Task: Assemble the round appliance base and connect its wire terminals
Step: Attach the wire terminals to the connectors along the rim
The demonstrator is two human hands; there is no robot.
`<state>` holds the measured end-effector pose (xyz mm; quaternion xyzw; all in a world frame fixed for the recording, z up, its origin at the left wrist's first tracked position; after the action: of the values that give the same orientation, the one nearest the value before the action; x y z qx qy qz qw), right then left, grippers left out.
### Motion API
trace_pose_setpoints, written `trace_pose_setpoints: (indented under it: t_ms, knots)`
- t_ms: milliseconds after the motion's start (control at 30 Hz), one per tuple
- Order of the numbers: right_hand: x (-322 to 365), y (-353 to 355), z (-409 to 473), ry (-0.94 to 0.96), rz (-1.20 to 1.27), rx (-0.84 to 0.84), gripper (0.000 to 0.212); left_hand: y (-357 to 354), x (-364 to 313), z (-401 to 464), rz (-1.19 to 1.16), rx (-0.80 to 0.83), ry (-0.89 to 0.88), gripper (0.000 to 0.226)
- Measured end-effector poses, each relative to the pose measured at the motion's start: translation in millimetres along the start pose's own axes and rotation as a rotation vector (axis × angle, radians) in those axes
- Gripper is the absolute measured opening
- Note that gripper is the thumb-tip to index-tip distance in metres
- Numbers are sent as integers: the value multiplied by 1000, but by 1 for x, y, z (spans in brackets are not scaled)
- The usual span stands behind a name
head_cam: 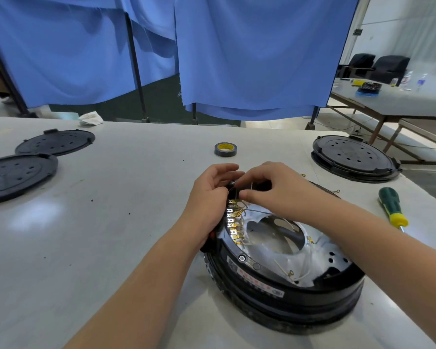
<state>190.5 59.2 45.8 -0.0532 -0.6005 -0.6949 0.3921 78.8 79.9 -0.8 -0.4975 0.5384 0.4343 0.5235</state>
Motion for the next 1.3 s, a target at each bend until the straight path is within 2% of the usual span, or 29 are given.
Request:
trace_pose_setpoints:
  t_ms: [67, 167, 267, 633, 900, 1300]
  knots:
    - [9, 8, -7, 87, -82, -27, 15, 0, 0, 0, -8, -6, 0, 55]
    - [17, 4, -16, 142, -140, 20, 13, 1, 0, 0, -21, -9, 2, 55]
    - [16, -6, -18, 140, -157, 65, 12, 1, 1, -1, -6, -18, 8, 55]
    - [11, -13, -15, 119, -147, 37, 4, 1, 2, 0, -9, -15, 2, 55]
    - [14, -11, -16, 124, -246, -22, 5, 3, 1, 1, 15, -26, -23, 56]
    - [21, -14, -15, 139, -261, -6, 7, 1, 0, 0, 25, -29, -41, 57]
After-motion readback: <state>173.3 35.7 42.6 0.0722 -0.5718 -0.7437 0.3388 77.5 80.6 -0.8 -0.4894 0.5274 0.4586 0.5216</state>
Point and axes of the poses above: each hand's wrist, its own z-axis towards the middle knuckle, its own y-axis out of the back of the hand, x = y × z, the point moved 9 cm from there along z, towards the middle knuckle, and after that the axes turned 13 degrees about y, right-handed, at the moved point
